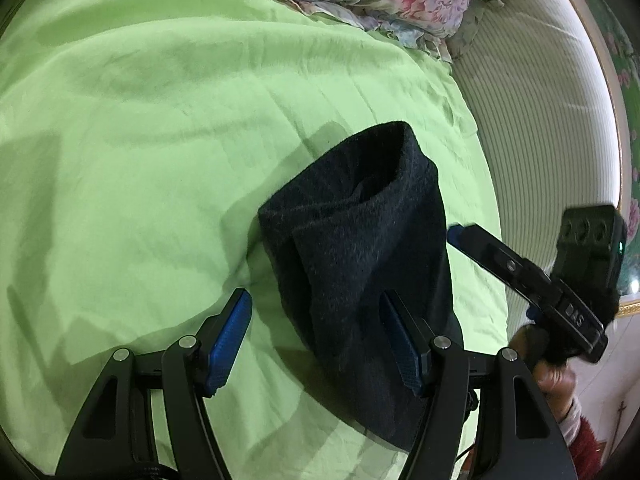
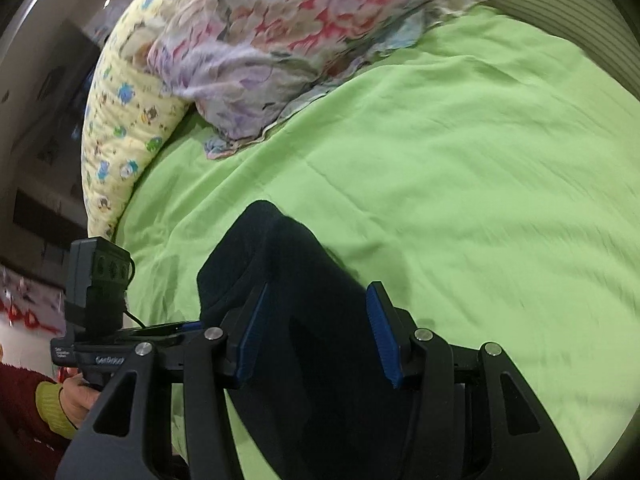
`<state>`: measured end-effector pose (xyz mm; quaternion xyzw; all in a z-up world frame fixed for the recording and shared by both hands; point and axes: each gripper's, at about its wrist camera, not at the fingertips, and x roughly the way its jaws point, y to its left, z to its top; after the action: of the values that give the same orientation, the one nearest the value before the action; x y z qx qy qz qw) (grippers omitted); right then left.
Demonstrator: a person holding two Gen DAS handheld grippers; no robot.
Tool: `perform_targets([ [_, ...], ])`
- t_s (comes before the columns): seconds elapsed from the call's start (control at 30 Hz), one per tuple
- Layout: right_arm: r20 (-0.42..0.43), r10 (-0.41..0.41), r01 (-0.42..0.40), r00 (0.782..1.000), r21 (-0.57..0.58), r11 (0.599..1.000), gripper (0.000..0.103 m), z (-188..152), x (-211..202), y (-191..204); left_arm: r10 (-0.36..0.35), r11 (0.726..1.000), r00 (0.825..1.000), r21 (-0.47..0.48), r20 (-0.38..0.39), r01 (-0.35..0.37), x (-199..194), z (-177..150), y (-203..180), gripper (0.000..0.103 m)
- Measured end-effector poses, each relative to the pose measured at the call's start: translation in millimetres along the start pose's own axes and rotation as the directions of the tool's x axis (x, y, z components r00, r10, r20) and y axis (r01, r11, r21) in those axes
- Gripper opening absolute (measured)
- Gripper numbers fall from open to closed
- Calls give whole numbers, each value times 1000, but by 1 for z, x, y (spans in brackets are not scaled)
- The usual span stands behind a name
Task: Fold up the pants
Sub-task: 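Grasp the folded pants end with the left gripper while the right gripper grasps beside it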
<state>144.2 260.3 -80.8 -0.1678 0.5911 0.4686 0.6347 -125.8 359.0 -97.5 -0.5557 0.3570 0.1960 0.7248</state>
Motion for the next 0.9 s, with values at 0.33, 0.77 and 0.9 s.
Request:
perform_targets([
  [0.33, -102, 31, -38, 994, -69, 997, 51, 22, 45, -2, -16, 1000, 1000, 0, 20, 16, 5, 7, 0, 64],
  [0.77, -112, 87, -97, 990, -89, 991, 25, 22, 43, -2, -17, 998, 999, 53, 42, 15, 11, 14, -8, 27],
  [0.9, -62, 105, -109, 993, -68, 992, 24, 20, 25, -4, -29, 994, 998, 104, 62, 23, 0, 12, -26, 25],
])
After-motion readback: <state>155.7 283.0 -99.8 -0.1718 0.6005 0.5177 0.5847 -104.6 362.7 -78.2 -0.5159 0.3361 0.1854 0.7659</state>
